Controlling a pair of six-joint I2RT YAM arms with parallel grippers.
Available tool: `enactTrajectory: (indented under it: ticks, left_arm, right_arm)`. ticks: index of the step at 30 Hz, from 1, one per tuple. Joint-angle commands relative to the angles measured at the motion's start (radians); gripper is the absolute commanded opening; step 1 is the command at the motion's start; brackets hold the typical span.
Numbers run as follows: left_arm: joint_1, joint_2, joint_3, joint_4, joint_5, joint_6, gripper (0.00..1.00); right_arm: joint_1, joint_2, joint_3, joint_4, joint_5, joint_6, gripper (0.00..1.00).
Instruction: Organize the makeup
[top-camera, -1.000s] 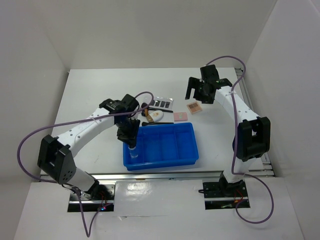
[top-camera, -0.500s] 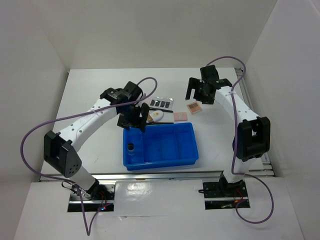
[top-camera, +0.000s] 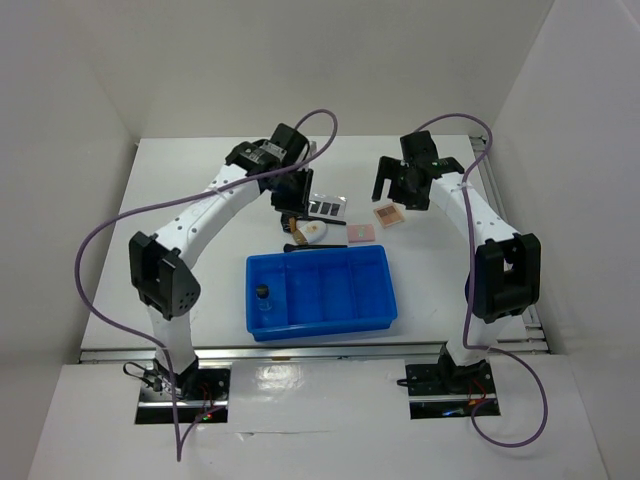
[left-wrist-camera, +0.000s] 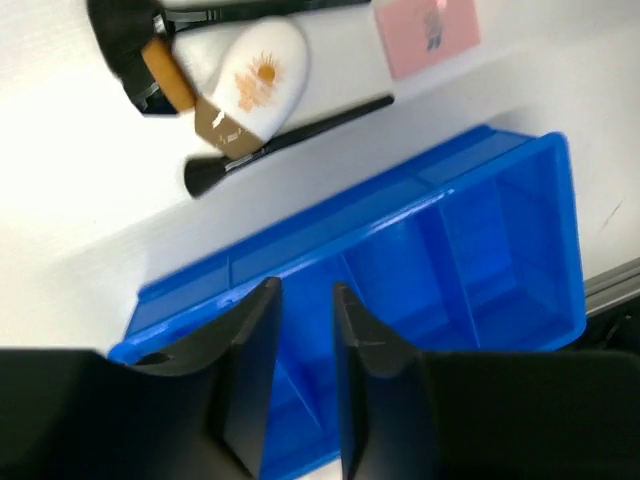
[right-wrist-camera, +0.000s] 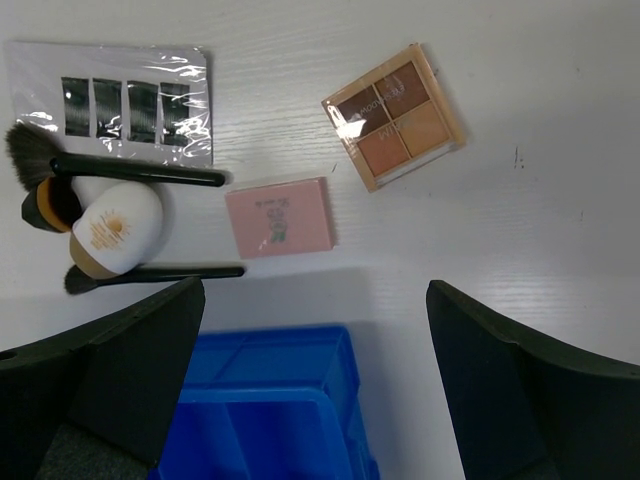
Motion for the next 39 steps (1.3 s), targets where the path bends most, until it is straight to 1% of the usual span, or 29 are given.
enactTrajectory:
  ticks: [1,2,3,4,5,6,8,9,11,12,16,23,28,32,36,39]
  left_arm:
    - [-0.005,-0.058,-0.053,-0.05,0.031,0.021,0.35]
    - [-0.005,-0.095,-0.101,-0.027,0.031,0.021,0.33]
    - [-0.005,-0.135,-0.199,-0.018,0.022,0.021,0.32]
    - [-0.005,-0.175,-0.244,-0.008,0.012,0.021,0.3]
    - [-0.005,-0.247,-0.282,-0.008,0.012,0.021,0.29]
    - [-0.005,-0.278,-0.348,-0.008,0.002,0.021,0.29]
    - [-0.005,-0.327,-0.396,-0.008,0.017,0.021,0.21]
    - [-0.005,-0.363,-0.417,-0.008,0.055,0.021,0.18]
    - [-0.005,-0.393,-0.466,-0.039,0.068,0.021,0.15]
    - [-0.005,-0.404,-0.48,-0.048,0.084,0.021,0.09]
    - [-0.005,-0.451,-0.549,-0.071,0.104,0.021,0.0]
    - [-0.005,-0.46,-0.69,-0.091,0.167,0.03,0.0]
    - [-0.005,-0.46,-0.74,-0.082,0.167,0.03,0.0]
    - [-0.005,-0.427,-0.75,-0.048,0.149,0.021,0.0]
    - [-0.005,-0.375,-0.75,-0.048,0.114,0.021,0.0]
    - [-0.005,-0.339,-0.74,-0.048,0.114,0.041,0.0]
  right_arm:
    - [0.01,-0.033,0.006,-0.039,0.034,0.006,1.0]
    - [0.01,-0.033,-0.005,-0.039,0.044,0.006,1.0]
    - [0.01,-0.045,-0.014,-0.03,0.044,0.006,1.0]
    - [0.01,-0.046,-0.029,-0.03,0.044,0.006,1.0]
    - [0.01,-0.046,-0.029,-0.03,0.044,0.006,1.0]
    - [0.01,-0.046,-0.029,-0.03,0.035,0.006,1.0]
    - [0.01,-0.032,-0.029,-0.021,0.022,0.006,1.0]
    - [0.01,-0.02,-0.029,-0.021,0.013,0.006,1.0]
    - [0.01,-0.009,-0.018,-0.012,0.004,0.006,1.0]
    - [0.01,-0.009,-0.018,-0.012,-0.01,0.006,1.0]
    - [0.01,0.0,-0.008,-0.012,-0.01,0.006,1.0]
    - [0.01,0.0,-0.008,-0.012,-0.01,0.006,1.0]
    - [0.01,0.0,-0.008,-0.012,-0.01,0.006,1.0]
    - [0.01,0.01,-0.008,-0.002,-0.019,0.006,1.0]
    - [0.01,0.01,-0.008,-0.012,-0.01,0.006,1.0]
    - [0.01,0.01,-0.008,-0.021,-0.01,0.006,1.0]
